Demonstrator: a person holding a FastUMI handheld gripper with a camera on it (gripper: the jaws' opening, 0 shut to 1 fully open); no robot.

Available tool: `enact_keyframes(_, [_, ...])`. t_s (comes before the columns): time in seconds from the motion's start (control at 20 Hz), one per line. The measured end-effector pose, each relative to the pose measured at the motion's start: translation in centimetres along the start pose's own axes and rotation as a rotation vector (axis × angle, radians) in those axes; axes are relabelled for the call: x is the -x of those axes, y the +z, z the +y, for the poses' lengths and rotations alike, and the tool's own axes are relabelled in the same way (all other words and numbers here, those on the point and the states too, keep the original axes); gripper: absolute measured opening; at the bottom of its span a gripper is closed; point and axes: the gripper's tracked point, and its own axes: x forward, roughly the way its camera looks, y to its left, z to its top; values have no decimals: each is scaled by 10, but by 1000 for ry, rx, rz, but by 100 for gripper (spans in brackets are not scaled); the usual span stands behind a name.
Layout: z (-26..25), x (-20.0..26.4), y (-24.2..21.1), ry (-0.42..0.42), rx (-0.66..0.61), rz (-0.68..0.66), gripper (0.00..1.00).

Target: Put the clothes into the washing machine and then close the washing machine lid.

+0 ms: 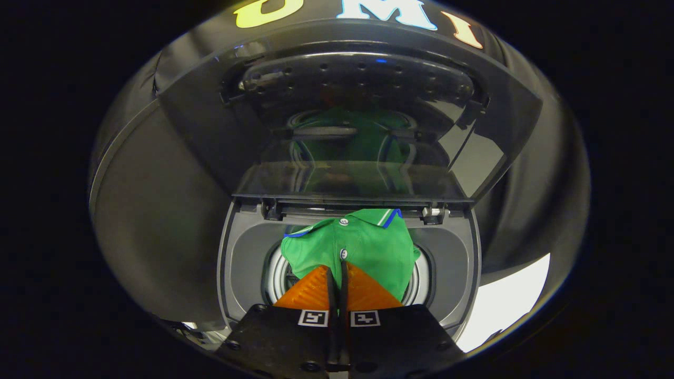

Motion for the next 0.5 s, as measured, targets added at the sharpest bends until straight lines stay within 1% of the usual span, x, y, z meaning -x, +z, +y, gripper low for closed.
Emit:
enact_keyframes(0.1, [-4,-3,-1,-21,-2,4,1])
enact_keyframes(0.35, [-10,-11,-5,-40,-9,17,2])
enact_keyframes(0.4, [-11,-13,-6,-37,-12,34,7])
enact_keyframes(0.45, [-5,-13,-12,-10,-16,55,13])
enact_keyframes(0.5, [-6,-13,-17,-19,-17,75,19])
